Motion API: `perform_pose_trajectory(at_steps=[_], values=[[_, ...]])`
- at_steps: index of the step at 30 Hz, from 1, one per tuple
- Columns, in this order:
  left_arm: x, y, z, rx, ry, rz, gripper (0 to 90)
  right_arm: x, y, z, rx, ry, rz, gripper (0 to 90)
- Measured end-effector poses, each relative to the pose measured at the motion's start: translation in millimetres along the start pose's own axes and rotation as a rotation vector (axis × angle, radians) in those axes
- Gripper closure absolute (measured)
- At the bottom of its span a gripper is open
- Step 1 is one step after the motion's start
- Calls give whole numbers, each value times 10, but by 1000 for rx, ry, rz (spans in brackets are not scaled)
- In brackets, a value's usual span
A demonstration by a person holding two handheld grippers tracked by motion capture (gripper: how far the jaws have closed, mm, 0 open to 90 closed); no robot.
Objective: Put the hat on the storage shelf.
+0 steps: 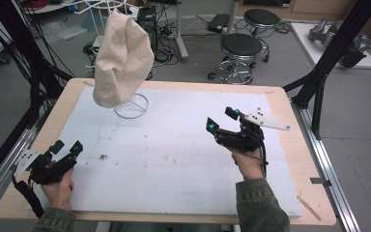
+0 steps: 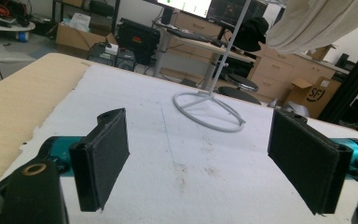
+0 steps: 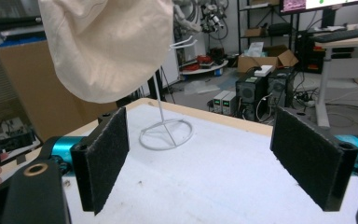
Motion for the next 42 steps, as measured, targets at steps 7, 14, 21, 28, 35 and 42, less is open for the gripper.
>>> perform_pose_trajectory(at_steps=[7,14,21,28,35,42], values=[[7,-17,-5,7,2,3,205,-256,-8,-31,-15,28,-30,159],[15,-26,0,7,-3,2,205,-457,-47,-193,11,61,-59,162],[21,-29,-5,10,2,1,205,-669,-177,-457,28,90,-110,162],[24,-52,-11,18,4,-1,204,-883,-387,-767,29,113,-227,133],[30,-59,-27,31,12,0,204,-1012,-664,-984,55,107,-360,122],[43,-44,-37,39,14,7,204,-1152,-803,-1004,20,5,-504,119]])
Point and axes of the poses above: each handheld gripper's, and its own axes: x roughly forward along the jaws, z roughly out of its top, y roughly to its left, the point moved 9 cm from there along x, roughly forward along the jaws, and after that the axes turned 3 degrees about -y, right-handed, at the moved point
